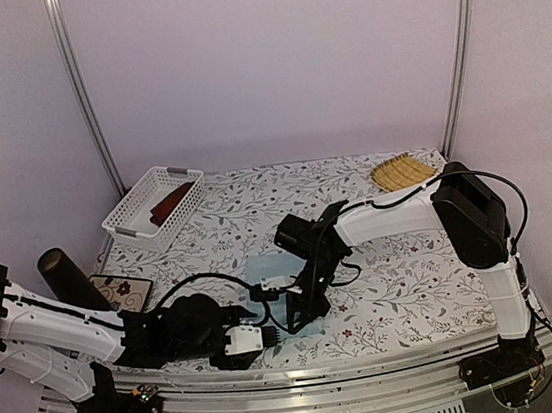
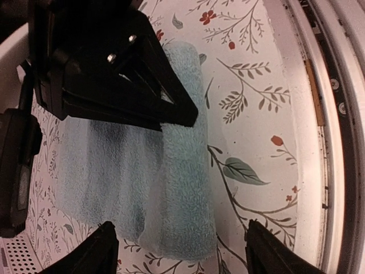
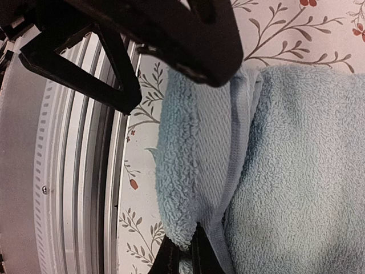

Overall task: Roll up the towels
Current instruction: Roll the towel at the center of the board.

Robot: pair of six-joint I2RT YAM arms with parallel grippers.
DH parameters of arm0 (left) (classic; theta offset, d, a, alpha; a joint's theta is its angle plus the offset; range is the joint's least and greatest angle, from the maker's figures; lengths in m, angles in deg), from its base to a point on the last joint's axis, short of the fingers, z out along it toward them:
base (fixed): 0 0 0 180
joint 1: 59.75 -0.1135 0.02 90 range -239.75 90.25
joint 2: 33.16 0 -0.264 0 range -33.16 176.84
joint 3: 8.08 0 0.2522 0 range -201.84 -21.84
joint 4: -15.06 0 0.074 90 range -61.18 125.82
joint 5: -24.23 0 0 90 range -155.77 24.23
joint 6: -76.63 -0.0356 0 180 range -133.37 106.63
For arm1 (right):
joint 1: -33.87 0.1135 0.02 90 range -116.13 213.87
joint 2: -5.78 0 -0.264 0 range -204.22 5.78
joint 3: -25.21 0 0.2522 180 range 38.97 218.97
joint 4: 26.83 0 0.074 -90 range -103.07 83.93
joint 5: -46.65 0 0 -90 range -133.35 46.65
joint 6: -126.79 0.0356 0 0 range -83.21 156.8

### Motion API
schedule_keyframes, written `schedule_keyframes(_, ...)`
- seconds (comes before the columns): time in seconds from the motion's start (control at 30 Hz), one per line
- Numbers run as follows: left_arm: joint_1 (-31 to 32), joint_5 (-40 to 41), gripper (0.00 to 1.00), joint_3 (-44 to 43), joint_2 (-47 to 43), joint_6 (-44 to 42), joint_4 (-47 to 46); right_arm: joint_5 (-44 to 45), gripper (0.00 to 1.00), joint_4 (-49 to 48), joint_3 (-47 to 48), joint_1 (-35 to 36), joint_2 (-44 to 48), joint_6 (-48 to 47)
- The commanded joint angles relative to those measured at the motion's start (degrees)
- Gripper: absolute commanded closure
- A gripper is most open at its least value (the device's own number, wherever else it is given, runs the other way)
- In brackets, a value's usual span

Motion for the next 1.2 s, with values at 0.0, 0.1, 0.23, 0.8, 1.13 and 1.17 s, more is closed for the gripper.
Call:
schedule_keyframes(0.0,0.8,-3.27,0.22,0.73,0.55,1.41,-2.73,-0.72,0.98,0.69,-0.19,-0.47,-1.65,0.04)
schedule_keyframes(0.1,0.83,-2.41,0.24,-0.27,3.77,1.89,-2.55,-0.66,0.98,0.55,-0.17,-0.46,-1.7,0.04)
schedule_keyframes(0.23,0.76,0.09,0.31,-1.37,7.46,1.95,-3.0,-0.72,0.98,0.57,-0.1,-0.47,-1.58,0.04)
schedule_keyframes(0.8,0.44,-1.66,0.78,-6.33,12.82,4.81,2.77,2.25,0.92,-0.07,-0.32,-0.49,0.1,-0.05)
schedule_keyframes(1.13,-4.89,-15.73,0.88,-11.68,12.85,7.52,13.37,7.95,0.61,-0.32,-2.1,-1.11,8.61,-0.02)
schedule_keyframes(1.17,-5.42,-16.81,0.88,-12.07,12.85,7.61,13.97,8.14,0.6,-0.47,-2.56,-1.34,9.45,0.03)
